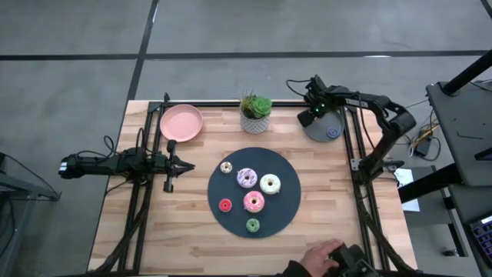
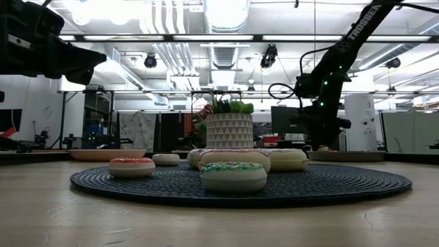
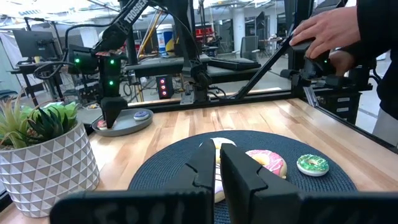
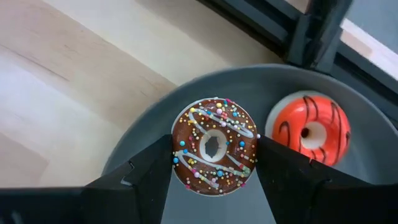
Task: Pick & Place donuts
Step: Put the small brown donut on the gray plate
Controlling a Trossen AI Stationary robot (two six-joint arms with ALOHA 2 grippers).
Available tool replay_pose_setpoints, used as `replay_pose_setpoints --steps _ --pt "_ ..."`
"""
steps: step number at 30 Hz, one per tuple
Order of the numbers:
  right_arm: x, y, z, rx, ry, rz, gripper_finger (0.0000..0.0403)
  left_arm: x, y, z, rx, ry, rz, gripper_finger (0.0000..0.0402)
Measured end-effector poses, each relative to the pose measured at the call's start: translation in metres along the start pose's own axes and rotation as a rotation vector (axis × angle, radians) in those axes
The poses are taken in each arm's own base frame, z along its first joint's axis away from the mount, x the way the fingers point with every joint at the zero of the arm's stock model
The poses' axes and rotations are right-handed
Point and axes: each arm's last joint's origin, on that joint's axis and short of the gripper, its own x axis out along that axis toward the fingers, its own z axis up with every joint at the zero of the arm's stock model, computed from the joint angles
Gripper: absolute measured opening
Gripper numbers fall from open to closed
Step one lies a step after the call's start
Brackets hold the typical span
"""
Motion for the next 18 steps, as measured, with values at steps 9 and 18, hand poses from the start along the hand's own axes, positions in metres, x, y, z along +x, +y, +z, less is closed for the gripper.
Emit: replay_pose_setpoints --steps 9,18 --pt "0.0037 -0.0054 0.0026 0.013 -0.017 -0.007 0.021 0.0 0.0001 0.0 0.0 0.0 0.0 0.0" --pt "0.0037 -0.0061 0.0029 0.015 -0.019 -0.004 0.021 0.0 0.0 0.0 0.0 0.0 0.0 0.0"
